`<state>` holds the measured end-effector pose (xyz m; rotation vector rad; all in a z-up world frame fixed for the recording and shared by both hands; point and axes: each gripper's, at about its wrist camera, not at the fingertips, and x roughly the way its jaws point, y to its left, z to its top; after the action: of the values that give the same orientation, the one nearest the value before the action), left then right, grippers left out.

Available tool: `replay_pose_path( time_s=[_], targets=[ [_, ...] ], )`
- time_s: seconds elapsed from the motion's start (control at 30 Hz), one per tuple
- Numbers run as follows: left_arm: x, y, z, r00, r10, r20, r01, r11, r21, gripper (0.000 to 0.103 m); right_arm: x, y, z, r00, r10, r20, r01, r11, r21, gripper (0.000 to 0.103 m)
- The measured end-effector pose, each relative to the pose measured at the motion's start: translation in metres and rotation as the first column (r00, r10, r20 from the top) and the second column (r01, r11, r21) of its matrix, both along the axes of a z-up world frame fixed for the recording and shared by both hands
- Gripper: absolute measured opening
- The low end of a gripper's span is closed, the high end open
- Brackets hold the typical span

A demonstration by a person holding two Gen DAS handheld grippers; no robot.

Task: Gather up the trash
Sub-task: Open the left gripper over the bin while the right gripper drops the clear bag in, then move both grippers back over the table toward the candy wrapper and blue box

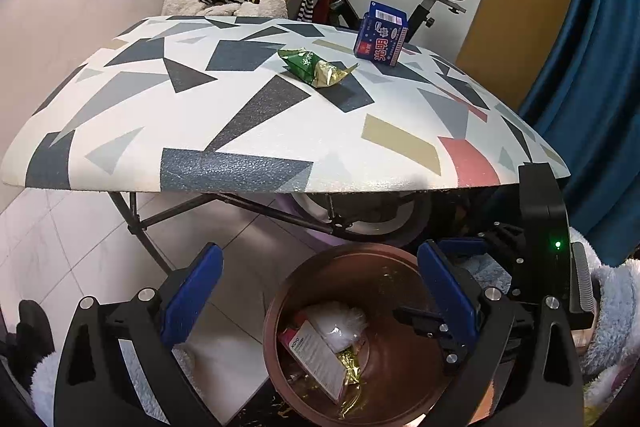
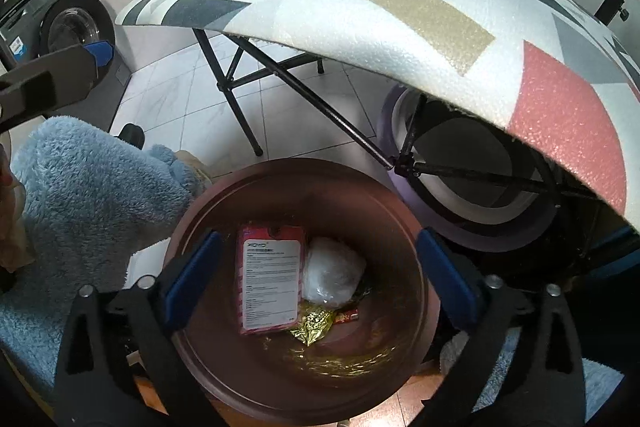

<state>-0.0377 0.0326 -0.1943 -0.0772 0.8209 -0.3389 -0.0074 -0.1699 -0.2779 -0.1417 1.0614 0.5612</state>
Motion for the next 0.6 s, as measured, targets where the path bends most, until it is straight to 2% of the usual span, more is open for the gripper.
replay_pose_path(
  time_s=[0.37,0.6],
  targets=[
    [0.000,0.005,0.001,1.000,0.031,-0.005,-0.031,1.000,0.005,0.097,-0.003,-0.001,0.011,0.999,0.002,0.051,-0.001,1.000,-0.028,0.097],
    [0.001,0.003,0.001,0.999,0.045,0.000,-0.045,0.998,0.035,0.097,-0.004,-0.006,0.021,0.995,-0.023,0.101,0.026,0.999,-0.030,0.097]
  ],
)
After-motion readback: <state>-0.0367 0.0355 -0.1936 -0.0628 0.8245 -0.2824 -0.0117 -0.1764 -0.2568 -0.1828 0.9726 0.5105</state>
